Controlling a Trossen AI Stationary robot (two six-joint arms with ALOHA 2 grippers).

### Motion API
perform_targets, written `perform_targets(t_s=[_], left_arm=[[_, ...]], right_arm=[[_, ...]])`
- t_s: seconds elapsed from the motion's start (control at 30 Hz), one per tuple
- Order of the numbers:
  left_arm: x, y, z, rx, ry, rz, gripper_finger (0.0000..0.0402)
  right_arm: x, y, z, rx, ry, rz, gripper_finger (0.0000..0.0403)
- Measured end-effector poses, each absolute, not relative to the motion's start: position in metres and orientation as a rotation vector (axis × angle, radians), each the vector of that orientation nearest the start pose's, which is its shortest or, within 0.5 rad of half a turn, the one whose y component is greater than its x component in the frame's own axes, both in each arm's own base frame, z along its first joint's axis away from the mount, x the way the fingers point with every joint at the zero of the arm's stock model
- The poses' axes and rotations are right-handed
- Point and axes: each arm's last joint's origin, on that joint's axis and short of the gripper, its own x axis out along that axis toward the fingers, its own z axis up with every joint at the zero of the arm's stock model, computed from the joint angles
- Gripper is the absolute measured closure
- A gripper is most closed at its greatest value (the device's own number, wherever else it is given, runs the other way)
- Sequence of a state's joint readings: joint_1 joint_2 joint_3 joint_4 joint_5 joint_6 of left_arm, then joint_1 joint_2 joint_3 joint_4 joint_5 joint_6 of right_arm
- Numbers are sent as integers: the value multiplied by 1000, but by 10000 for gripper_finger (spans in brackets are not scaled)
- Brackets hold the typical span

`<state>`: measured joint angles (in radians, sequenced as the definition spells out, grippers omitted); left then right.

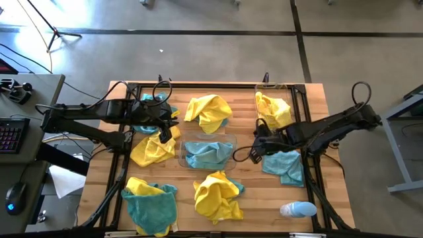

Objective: Sort microfiber towel by color & place in baskets
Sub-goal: Put the blue towel into the bottom transparent bin

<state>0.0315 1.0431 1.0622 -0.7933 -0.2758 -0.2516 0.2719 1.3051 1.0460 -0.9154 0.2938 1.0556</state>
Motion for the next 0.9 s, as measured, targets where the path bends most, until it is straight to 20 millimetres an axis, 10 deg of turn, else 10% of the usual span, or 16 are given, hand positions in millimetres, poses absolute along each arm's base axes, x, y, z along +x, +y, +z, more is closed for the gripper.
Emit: perform_targets(t_s=[0.9], left_arm=[[183, -37, 312, -569, 822, 574, 349]], right_arm=[[227, 55, 258, 455, 1111, -576, 403]])
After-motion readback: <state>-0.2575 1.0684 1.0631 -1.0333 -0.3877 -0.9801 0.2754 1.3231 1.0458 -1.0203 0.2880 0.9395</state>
